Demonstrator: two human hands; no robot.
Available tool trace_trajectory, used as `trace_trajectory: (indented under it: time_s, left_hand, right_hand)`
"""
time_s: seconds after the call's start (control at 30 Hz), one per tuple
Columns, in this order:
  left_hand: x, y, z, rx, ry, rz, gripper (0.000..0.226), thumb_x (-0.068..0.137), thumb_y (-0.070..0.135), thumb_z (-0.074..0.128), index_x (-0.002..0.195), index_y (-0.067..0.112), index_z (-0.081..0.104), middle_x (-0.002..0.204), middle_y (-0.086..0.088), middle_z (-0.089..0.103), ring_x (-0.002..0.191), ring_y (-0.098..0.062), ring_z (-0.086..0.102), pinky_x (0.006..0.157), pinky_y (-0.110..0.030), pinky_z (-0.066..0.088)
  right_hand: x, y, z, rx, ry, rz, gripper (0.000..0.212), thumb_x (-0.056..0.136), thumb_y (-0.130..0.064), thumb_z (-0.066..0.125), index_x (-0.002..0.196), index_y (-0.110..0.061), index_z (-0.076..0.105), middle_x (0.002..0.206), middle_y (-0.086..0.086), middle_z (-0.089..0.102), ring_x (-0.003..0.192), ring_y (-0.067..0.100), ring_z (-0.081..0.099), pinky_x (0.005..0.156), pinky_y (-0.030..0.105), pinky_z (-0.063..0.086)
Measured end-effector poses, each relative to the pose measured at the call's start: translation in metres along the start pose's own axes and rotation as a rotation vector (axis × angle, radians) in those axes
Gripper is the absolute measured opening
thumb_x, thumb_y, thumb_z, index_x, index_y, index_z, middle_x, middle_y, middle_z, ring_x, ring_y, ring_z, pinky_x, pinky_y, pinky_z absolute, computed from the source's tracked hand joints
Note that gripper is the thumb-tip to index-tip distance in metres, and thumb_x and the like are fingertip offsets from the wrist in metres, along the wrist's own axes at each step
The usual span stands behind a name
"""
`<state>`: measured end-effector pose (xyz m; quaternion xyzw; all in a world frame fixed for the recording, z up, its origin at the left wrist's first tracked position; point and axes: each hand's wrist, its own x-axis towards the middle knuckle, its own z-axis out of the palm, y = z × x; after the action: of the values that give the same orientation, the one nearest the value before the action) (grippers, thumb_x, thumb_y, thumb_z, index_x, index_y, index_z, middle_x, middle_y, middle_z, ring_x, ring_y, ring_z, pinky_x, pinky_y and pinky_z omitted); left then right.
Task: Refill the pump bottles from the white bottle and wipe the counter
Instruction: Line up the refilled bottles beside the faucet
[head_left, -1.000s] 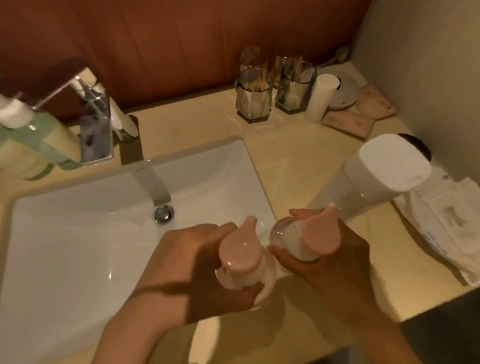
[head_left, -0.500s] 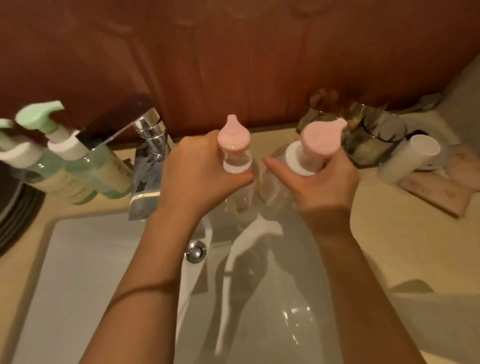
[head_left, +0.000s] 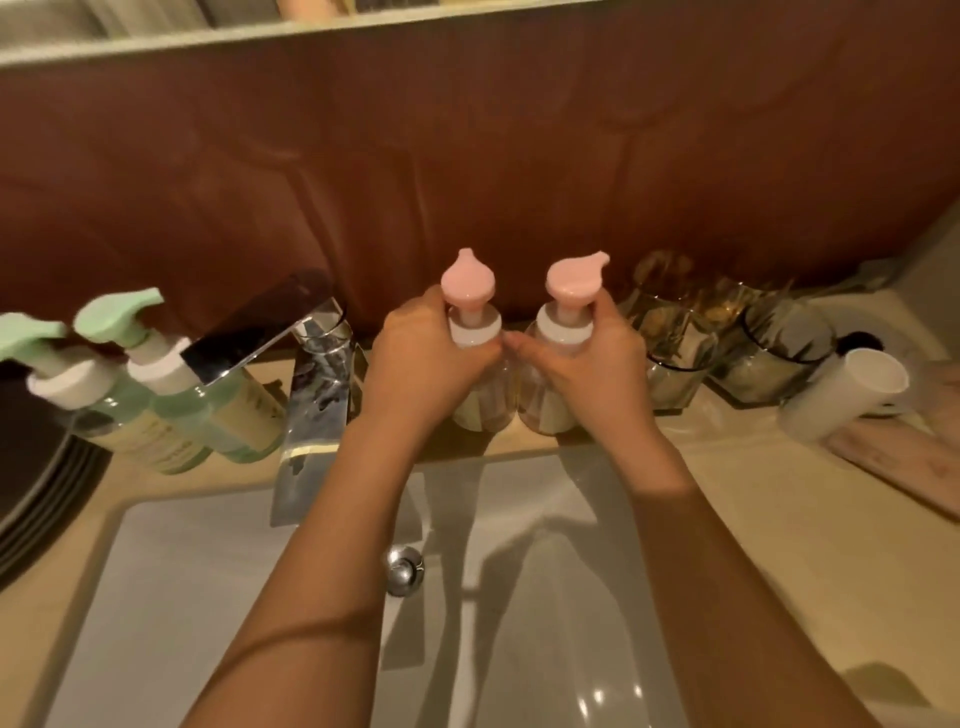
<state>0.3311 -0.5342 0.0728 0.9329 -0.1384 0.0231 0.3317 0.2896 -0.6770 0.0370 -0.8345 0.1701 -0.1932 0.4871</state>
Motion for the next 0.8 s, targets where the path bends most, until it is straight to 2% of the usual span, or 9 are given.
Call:
trace_trajectory:
  time_s: [0.1, 0.2, 0.23, 0.3, 0.37, 0.4, 0.53, 0.67, 0.8]
  left_hand:
    - [-0.011, 0.007, -0.003, -0.034, -0.063, -0.068, 0.064, 0.079, 0.04, 0.071, 0.128, 0.012, 0.041, 0.122, -0.012, 0.054, 0.111, -0.029, 0.053, 0.081, -0.032, 0.041]
    - [-0.035, 0.015, -0.017, -0.049, -0.074, -0.106, 0.081, 0.08, 0.039, 0.071, 0.144, 0.015, 0.025, 0.139, -0.011, 0.042, 0.124, -0.028, 0.045, 0.088, -0.032, 0.037]
    - [-0.042, 0.017, -0.019, -0.052, -0.091, -0.111, 0.081, 0.082, 0.039, 0.069, 0.145, 0.016, 0.024, 0.141, -0.01, 0.041, 0.125, -0.026, 0.044, 0.088, -0.031, 0.036]
    - [-0.064, 0.022, -0.029, -0.062, -0.115, -0.09, 0.071, 0.085, 0.037, 0.066, 0.142, 0.017, 0.03, 0.131, -0.003, 0.047, 0.115, -0.02, 0.047, 0.081, -0.022, 0.033]
    - [-0.091, 0.026, -0.04, -0.074, -0.128, -0.043, 0.059, 0.086, 0.035, 0.065, 0.136, 0.02, 0.037, 0.108, 0.01, 0.05, 0.095, -0.011, 0.048, 0.068, -0.016, 0.031]
    - [-0.104, 0.027, -0.044, -0.07, -0.143, -0.022, 0.057, 0.087, 0.037, 0.064, 0.136, 0.022, 0.038, 0.106, 0.013, 0.05, 0.09, -0.009, 0.049, 0.065, -0.015, 0.032]
    - [-0.149, 0.021, -0.053, -0.016, -0.26, 0.008, 0.067, 0.086, 0.046, 0.062, 0.143, 0.03, 0.029, 0.13, 0.004, 0.049, 0.102, -0.01, 0.053, 0.083, -0.024, 0.044]
    - [-0.18, 0.02, -0.056, -0.032, -0.333, 0.074, 0.067, 0.086, 0.049, 0.06, 0.143, 0.034, 0.028, 0.128, 0.008, 0.049, 0.1, -0.005, 0.052, 0.085, -0.024, 0.046]
    - [-0.194, 0.029, -0.052, -0.061, -0.401, 0.165, 0.064, 0.087, 0.049, 0.059, 0.142, 0.033, 0.031, 0.127, 0.008, 0.05, 0.097, -0.005, 0.054, 0.082, -0.022, 0.045]
  right_hand:
    - [-0.004, 0.001, -0.003, 0.009, -0.096, 0.015, 0.085, 0.068, -0.059, 0.071, 0.134, -0.016, 0.039, 0.124, 0.002, 0.057, 0.113, 0.02, 0.053, 0.088, 0.032, 0.045]
    - [-0.02, -0.007, -0.012, 0.051, -0.112, 0.031, 0.093, 0.069, -0.073, 0.056, 0.142, -0.021, 0.031, 0.137, 0.001, 0.048, 0.125, 0.02, 0.046, 0.1, 0.044, 0.042]
    - [-0.022, -0.006, -0.013, 0.084, -0.104, 0.045, 0.088, 0.075, -0.07, 0.053, 0.144, -0.023, 0.028, 0.141, 0.0, 0.044, 0.128, 0.019, 0.043, 0.103, 0.043, 0.04]
    - [-0.037, -0.012, -0.021, 0.125, -0.095, 0.031, 0.07, 0.088, -0.055, 0.049, 0.145, -0.022, 0.026, 0.143, -0.001, 0.041, 0.126, 0.011, 0.04, 0.1, 0.031, 0.036]
    - [-0.056, -0.019, -0.03, 0.15, -0.103, 0.01, 0.057, 0.094, -0.045, 0.045, 0.143, -0.022, 0.03, 0.133, -0.006, 0.044, 0.116, 0.004, 0.039, 0.092, 0.024, 0.033]
    - [-0.066, -0.024, -0.036, 0.163, -0.115, 0.002, 0.053, 0.094, -0.044, 0.045, 0.141, -0.023, 0.032, 0.127, -0.01, 0.045, 0.114, 0.002, 0.04, 0.09, 0.023, 0.033]
    - [-0.108, -0.028, -0.05, 0.164, -0.145, -0.024, 0.048, 0.093, -0.046, 0.044, 0.138, -0.029, 0.037, 0.134, -0.013, 0.044, 0.123, 0.006, 0.042, 0.097, 0.028, 0.037]
    - [-0.156, -0.032, -0.062, 0.053, -0.195, -0.013, 0.054, 0.092, -0.049, 0.044, 0.142, -0.031, 0.032, 0.146, -0.008, 0.037, 0.131, 0.01, 0.036, 0.106, 0.033, 0.035]
    - [-0.199, -0.032, -0.08, -0.04, -0.222, 0.004, 0.05, 0.093, -0.049, 0.043, 0.14, -0.033, 0.034, 0.139, -0.014, 0.039, 0.122, -0.002, 0.036, 0.097, 0.018, 0.029]
